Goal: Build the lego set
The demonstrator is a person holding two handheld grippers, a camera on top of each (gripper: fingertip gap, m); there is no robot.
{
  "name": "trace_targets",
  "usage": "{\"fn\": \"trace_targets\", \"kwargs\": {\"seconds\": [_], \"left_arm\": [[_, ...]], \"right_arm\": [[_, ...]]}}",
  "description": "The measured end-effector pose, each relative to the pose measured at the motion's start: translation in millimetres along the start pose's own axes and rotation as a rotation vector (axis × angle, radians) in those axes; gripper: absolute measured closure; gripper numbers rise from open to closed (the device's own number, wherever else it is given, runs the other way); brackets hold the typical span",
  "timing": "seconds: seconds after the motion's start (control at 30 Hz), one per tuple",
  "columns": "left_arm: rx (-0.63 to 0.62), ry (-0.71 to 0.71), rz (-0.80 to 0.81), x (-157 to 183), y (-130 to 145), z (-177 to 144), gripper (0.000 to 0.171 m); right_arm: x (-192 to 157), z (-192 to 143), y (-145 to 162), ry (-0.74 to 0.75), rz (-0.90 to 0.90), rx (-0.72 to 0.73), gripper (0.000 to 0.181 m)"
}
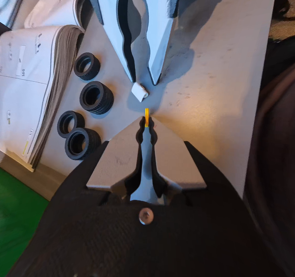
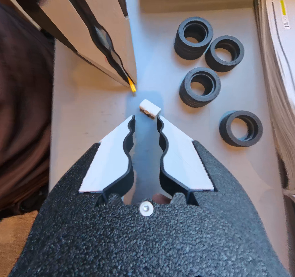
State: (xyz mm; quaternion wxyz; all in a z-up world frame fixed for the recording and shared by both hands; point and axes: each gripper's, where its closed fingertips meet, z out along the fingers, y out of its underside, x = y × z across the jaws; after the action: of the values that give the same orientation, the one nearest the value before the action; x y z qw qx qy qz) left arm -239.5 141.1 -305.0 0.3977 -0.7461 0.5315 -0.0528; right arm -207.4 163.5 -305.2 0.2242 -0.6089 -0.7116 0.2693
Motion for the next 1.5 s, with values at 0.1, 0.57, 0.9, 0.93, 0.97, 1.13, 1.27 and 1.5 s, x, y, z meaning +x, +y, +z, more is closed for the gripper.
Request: {"fn": "trace_targets", "kwargs": {"seconds": [0.1,0.57,0.9,0.93,0.97,1.13,1.27,1.5], "left_arm": [[0.005,-0.09,0.086,-6,2,0,0.17],[0.125,-0.276,0.212,-12,-15,-17,0.17],[0.124,-0.239,0.181,-9,-15,-15,0.17],[0.131,-0.211,0.147,-7,-16,-15,0.169],[0.131,-0.17,0.108,-5,-15,-13,0.169],[0.134,0.009,-0.077,-2,-13,-15,0.168],[0.153,0.11,-0.164,1,-14,-17,0.169],[0.129,0.133,-0.166,4,-12,-15,0.169]], "right_arm": [[6,-4,-1,0.023,-0.033,-0.016,0.154],[-18,9,-45,-0.081,0.026,0.194,0.174],[-20,11,-48,-0.071,-0.024,0.187,0.176],[-20,11,-47,-0.071,-0.033,0.185,0.177],[-20,11,-46,-0.068,-0.045,0.184,0.177],[-23,9,-47,-0.021,-0.148,0.202,0.177],[-26,7,-49,-0.016,-0.19,0.211,0.177],[-26,9,-42,-0.033,-0.165,0.2,0.177]]}}
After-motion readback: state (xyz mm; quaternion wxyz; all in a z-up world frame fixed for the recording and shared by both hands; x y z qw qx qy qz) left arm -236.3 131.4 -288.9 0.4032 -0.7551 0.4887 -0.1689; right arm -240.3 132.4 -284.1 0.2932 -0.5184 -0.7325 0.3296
